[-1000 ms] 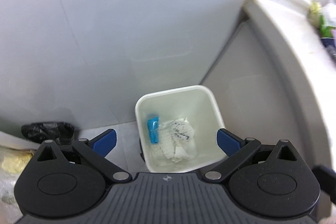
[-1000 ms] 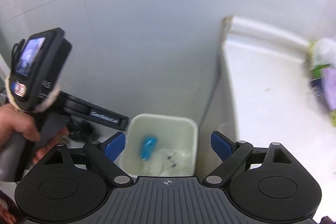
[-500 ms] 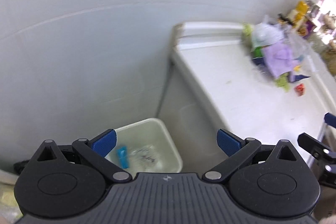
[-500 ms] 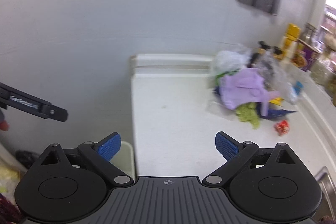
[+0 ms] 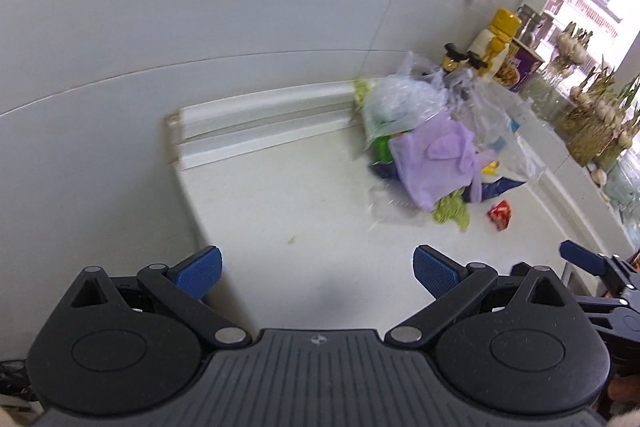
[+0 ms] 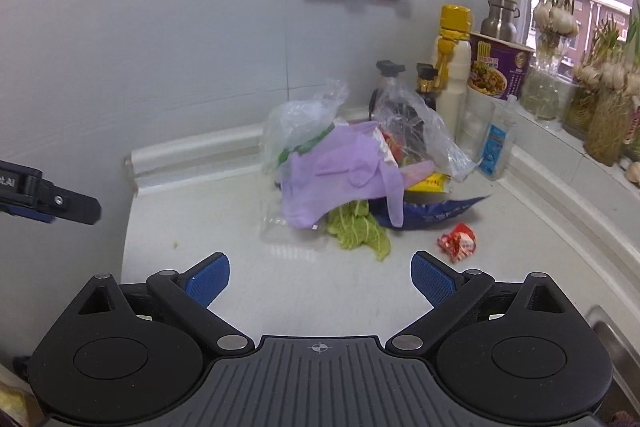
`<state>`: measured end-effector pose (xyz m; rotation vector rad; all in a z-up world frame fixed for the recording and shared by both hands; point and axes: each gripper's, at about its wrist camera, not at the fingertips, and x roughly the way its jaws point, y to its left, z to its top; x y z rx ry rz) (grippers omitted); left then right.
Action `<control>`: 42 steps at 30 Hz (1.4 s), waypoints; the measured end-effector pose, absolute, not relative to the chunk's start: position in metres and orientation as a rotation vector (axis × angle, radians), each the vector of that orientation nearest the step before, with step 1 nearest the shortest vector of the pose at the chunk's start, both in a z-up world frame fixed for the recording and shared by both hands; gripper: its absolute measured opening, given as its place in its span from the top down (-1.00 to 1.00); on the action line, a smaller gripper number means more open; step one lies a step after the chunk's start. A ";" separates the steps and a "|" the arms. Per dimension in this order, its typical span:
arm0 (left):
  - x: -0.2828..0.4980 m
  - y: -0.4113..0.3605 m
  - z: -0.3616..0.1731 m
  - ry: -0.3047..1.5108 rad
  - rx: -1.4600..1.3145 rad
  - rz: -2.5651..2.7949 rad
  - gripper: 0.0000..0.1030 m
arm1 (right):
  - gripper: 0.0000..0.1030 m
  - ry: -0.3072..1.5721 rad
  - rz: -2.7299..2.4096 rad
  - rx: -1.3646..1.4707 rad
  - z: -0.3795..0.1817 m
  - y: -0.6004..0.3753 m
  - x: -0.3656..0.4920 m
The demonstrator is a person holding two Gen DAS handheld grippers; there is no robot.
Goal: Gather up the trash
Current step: 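Move both tools from the bin up to the clear plastic bags on the counter, then close the right tool on the clear plastic bag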
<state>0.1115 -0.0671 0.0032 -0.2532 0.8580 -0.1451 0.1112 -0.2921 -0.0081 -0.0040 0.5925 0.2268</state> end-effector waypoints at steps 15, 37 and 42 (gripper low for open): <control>0.221 -0.120 0.010 0.751 -0.280 -0.206 -0.93 | -0.92 0.517 0.175 0.389 -0.003 -0.388 0.248; 0.273 -0.150 -0.009 0.771 -0.181 -0.204 0.40 | 0.00 0.756 0.043 0.766 -0.074 -0.424 0.377; 0.271 -0.149 -0.002 0.752 -0.169 -0.194 0.76 | 0.65 0.758 0.031 0.749 -0.075 -0.424 0.373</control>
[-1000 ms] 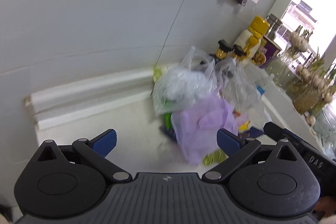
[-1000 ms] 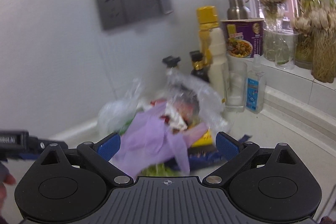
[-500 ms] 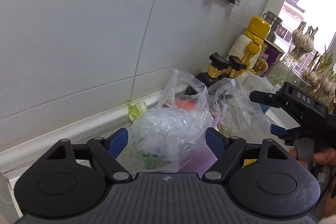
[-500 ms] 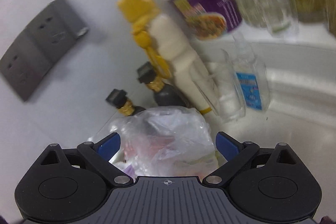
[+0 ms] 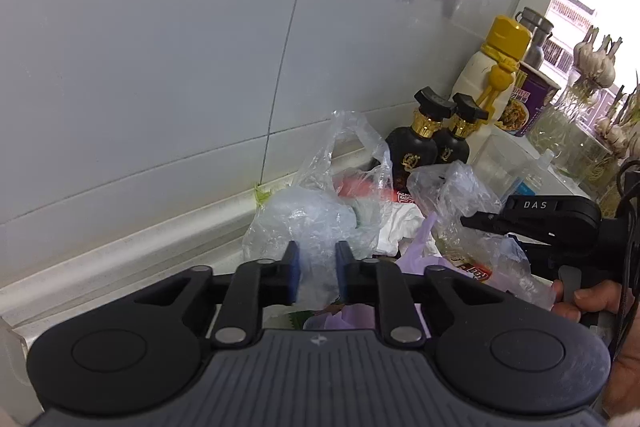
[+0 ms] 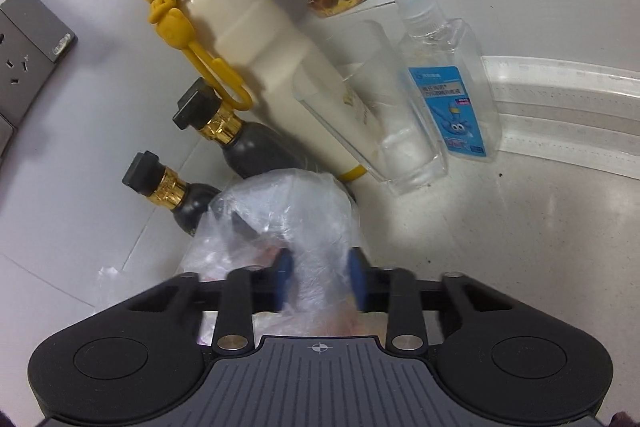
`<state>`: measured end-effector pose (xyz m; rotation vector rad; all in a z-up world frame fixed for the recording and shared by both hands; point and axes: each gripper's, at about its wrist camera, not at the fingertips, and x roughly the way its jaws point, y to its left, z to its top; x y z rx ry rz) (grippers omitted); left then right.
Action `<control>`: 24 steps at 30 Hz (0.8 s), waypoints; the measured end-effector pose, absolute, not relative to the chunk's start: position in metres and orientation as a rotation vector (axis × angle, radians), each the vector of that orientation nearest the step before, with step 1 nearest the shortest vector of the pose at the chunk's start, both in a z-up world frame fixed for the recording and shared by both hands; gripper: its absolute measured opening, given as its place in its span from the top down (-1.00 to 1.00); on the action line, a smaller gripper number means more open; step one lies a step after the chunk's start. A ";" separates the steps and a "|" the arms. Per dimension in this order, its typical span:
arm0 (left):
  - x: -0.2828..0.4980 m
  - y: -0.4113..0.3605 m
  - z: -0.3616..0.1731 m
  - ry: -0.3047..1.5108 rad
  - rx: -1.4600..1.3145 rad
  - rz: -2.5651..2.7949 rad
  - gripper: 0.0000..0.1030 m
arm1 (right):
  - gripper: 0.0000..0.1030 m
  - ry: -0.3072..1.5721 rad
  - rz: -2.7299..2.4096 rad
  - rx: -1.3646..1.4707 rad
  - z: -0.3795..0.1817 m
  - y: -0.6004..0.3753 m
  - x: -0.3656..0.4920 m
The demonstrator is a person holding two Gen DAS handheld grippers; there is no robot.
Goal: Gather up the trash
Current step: 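Close the right tool on the clear plastic bag, then lift the clear plastic bag with the right tool and carry it over the bin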
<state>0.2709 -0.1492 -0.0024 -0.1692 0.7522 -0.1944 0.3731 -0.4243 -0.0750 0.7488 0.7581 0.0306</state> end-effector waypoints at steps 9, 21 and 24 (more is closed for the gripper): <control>0.259 -0.143 0.018 0.712 -0.178 -0.192 0.90 | 0.79 0.662 0.020 0.709 -0.044 -0.428 0.351; 0.229 -0.129 0.042 0.683 -0.208 -0.199 0.91 | 0.79 0.614 0.039 0.655 -0.004 -0.428 0.307; 0.219 -0.125 0.044 0.692 -0.222 -0.203 0.91 | 0.79 0.614 0.049 0.636 0.004 -0.425 0.293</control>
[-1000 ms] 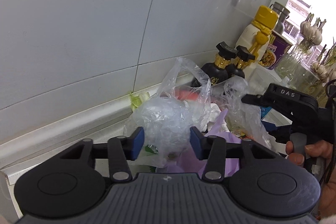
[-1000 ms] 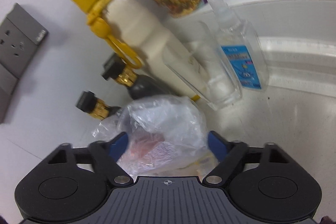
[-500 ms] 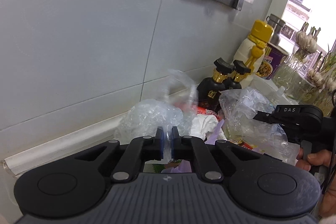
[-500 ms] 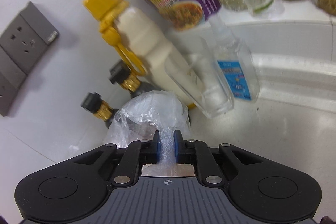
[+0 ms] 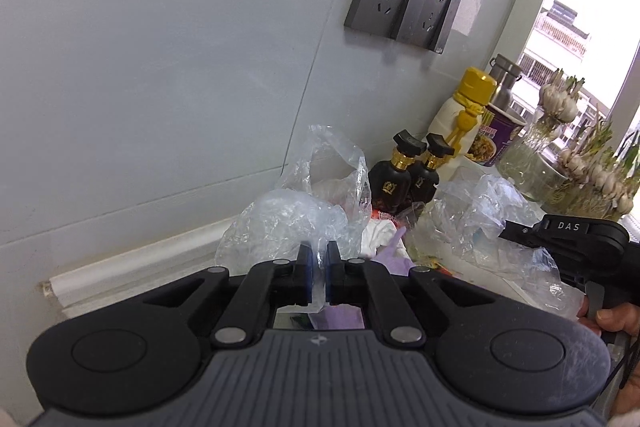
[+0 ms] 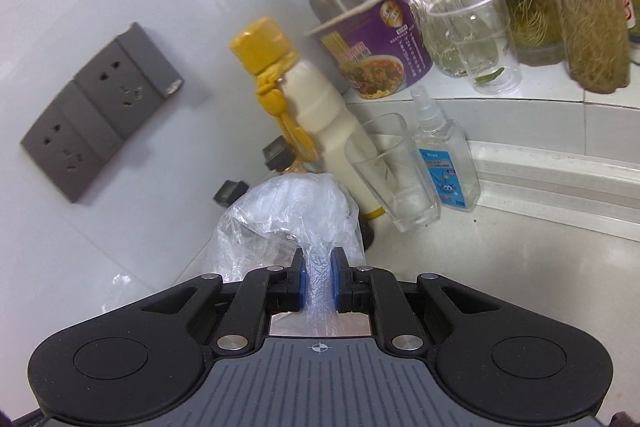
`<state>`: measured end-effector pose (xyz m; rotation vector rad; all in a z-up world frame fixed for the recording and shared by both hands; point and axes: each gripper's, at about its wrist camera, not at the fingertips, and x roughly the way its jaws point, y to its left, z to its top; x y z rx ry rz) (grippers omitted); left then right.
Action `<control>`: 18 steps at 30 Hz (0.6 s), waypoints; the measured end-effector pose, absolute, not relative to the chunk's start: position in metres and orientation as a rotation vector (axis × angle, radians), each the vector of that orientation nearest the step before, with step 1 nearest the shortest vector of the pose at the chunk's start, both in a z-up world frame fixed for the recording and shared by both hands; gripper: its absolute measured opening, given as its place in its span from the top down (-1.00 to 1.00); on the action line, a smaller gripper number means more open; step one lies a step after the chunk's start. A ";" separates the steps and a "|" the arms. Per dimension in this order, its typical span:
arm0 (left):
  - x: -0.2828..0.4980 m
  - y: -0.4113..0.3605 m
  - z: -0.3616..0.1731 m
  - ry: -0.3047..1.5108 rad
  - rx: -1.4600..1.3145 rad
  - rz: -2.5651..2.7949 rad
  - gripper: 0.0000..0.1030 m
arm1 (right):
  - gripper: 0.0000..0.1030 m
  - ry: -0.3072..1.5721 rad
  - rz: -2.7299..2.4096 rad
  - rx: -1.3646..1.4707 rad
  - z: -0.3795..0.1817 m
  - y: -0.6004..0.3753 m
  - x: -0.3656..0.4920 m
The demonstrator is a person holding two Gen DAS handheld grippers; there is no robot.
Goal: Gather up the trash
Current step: 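Lift the clear plastic bag with the right tool and carry it over the bin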
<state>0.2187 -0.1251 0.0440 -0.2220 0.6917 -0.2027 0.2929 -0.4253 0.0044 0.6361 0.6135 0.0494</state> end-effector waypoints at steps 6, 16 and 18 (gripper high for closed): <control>0.193 -0.113 0.047 0.703 -0.239 -0.203 0.91 | 0.79 0.622 0.074 0.603 0.016 -0.415 0.263; 0.152 -0.083 0.043 0.744 -0.299 -0.186 0.91 | 0.79 0.685 0.115 0.595 0.013 -0.385 0.210; 0.143 -0.077 0.041 0.757 -0.310 -0.186 0.91 | 0.79 0.708 0.126 0.606 0.008 -0.380 0.199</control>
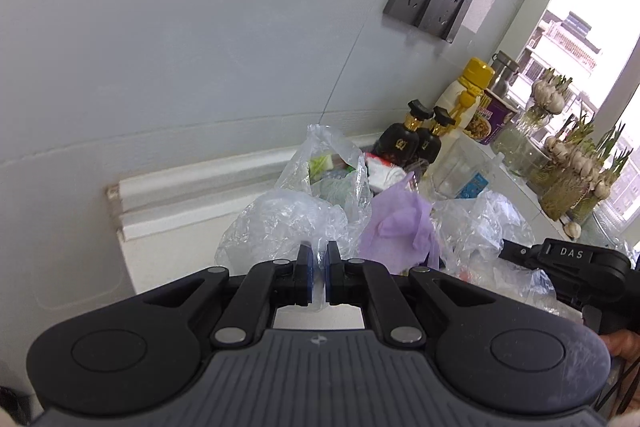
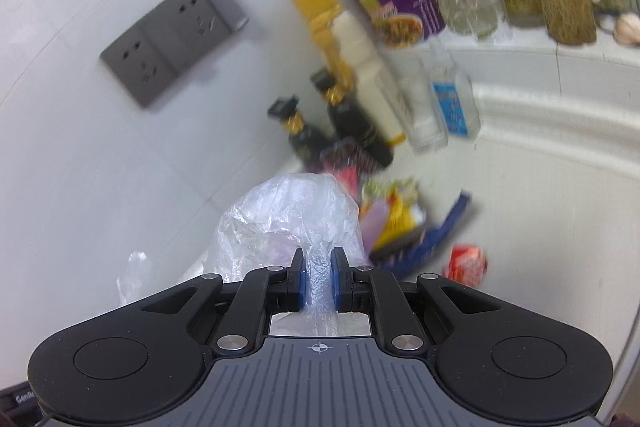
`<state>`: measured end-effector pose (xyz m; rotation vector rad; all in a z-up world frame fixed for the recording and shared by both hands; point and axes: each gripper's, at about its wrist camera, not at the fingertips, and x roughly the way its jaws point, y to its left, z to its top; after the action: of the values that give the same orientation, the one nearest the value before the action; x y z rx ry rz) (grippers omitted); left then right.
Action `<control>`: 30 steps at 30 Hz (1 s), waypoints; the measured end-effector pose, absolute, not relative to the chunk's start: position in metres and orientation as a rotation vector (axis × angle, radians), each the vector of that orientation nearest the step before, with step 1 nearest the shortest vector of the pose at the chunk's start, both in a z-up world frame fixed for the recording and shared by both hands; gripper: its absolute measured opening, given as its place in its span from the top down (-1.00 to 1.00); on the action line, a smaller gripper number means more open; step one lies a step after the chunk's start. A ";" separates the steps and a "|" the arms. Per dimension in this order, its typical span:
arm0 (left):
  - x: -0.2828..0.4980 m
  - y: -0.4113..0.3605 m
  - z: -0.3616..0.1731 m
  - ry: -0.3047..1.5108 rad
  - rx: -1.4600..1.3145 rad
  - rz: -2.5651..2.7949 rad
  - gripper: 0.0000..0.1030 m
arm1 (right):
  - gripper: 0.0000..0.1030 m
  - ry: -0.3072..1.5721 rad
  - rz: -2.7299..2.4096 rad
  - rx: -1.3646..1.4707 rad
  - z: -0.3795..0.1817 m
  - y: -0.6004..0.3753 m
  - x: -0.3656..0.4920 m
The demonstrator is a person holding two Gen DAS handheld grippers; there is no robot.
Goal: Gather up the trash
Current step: 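Lift the clear plastic bag with the right tool and carry it over the bin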
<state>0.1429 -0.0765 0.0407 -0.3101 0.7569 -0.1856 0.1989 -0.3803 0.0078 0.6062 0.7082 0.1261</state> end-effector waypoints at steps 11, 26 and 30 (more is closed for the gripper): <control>0.099 -0.038 0.015 0.835 -0.385 -0.163 0.91 | 0.79 0.863 0.180 0.663 -0.023 -0.344 0.147; 0.050 0.020 -0.022 0.894 -0.514 -0.064 0.91 | 0.79 1.006 0.302 0.613 -0.039 -0.270 0.101; 0.041 0.041 -0.033 0.908 -0.562 -0.009 0.91 | 0.79 1.038 0.334 0.593 -0.043 -0.250 0.096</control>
<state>0.0408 0.0411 -0.0327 -0.5624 0.9081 -0.0092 0.0965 -0.2498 -0.0425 0.5925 1.0383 0.3339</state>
